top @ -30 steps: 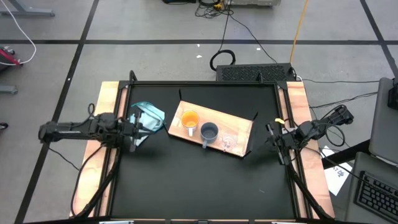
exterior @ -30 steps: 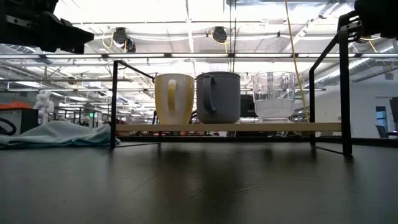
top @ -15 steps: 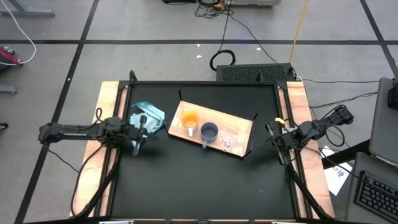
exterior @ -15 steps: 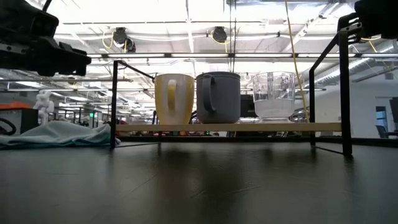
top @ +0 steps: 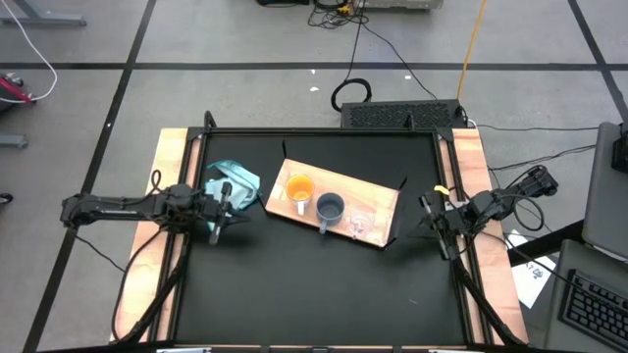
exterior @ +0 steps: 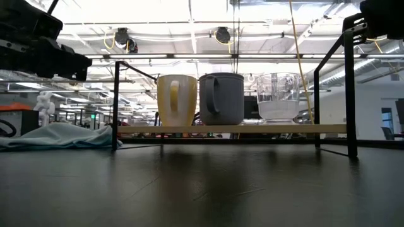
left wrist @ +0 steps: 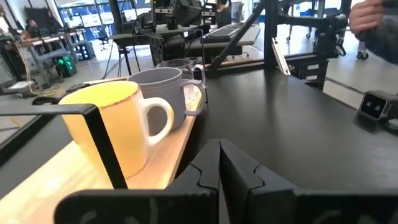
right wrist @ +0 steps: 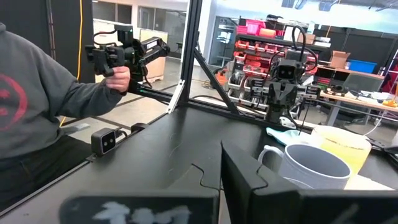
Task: Stack small to large cups/mugs on shelf
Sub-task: Return to home position
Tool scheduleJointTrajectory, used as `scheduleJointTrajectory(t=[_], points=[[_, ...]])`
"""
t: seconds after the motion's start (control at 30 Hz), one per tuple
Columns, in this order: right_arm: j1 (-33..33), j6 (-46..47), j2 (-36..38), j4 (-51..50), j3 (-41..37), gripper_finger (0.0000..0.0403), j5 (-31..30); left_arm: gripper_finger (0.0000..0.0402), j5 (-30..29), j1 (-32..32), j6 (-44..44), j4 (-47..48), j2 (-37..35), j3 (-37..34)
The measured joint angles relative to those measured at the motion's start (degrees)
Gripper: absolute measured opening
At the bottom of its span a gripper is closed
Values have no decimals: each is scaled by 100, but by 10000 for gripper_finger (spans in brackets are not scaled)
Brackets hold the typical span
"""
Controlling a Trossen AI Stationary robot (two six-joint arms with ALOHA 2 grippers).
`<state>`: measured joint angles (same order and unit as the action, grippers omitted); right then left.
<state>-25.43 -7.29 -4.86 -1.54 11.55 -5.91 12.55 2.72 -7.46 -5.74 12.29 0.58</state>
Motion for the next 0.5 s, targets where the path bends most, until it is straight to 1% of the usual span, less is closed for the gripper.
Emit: scheduleJointTrajectory(t=[0.3, 0.5], points=[[0, 62, 0, 2, 0, 0, -2, 2, -398, 0, 112, 3, 0, 0], [0, 61, 0, 1, 0, 0, -2, 21, -403, 0, 122, -35, 0, 0]])
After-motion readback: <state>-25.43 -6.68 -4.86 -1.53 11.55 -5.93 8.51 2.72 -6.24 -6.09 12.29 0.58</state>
